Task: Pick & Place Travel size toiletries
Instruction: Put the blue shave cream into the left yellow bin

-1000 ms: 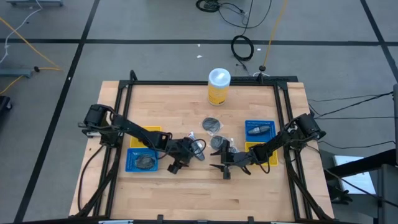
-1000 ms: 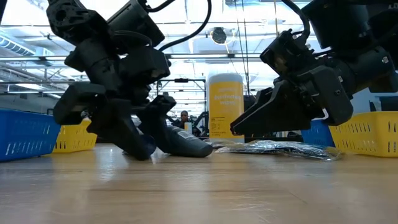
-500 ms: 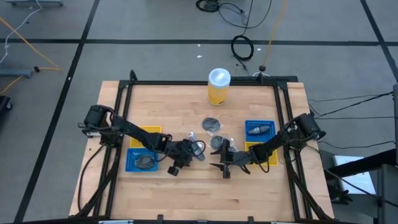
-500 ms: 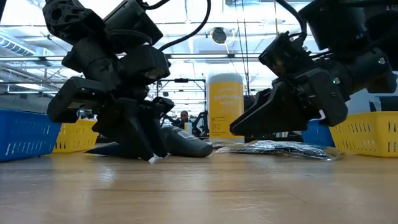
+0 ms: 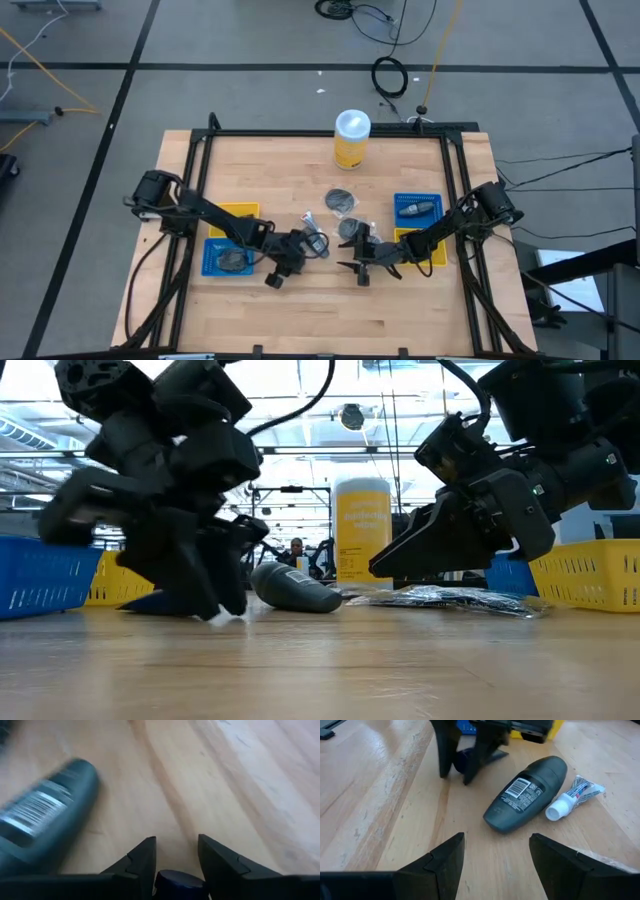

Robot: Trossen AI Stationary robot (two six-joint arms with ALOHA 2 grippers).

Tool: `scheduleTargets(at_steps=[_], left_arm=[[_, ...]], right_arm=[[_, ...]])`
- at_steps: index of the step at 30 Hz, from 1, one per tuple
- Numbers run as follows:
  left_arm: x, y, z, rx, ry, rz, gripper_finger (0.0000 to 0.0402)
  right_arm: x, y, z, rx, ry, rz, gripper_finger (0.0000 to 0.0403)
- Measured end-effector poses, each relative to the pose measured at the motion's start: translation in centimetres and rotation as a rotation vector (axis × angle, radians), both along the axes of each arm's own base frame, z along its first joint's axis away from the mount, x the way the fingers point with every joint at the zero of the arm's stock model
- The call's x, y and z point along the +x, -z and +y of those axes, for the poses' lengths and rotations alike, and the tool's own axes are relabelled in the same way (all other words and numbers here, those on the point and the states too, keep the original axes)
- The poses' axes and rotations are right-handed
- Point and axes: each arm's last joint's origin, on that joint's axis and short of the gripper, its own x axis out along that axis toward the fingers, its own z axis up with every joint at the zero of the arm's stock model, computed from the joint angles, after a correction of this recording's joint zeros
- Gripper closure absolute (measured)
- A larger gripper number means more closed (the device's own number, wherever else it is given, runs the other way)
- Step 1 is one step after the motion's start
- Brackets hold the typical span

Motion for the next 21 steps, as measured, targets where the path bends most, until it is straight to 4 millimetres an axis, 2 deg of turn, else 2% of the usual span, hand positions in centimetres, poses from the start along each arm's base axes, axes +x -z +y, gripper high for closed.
scheduleTargets(at_steps=[7,14,21], left_arm=[[-0.5,-1.8,-0.3,-0.001,0.006,-0.028,0.0292],[-1.0,-4.3,-0.2,0.019,-0.014,-0.108,0.0275],[-3.0,-7.9,0.6,0.078,-0.061,-0.143,0.0292]], right_arm=[[0.0,0.0,0.0,-0.001,0.0,0.003,0.0187],[0.0,0.0,0.0,0.011,0.004,0.0,0.0187],[0.0,0.0,0.0,0.013,0.005,0.001,0.0187]])
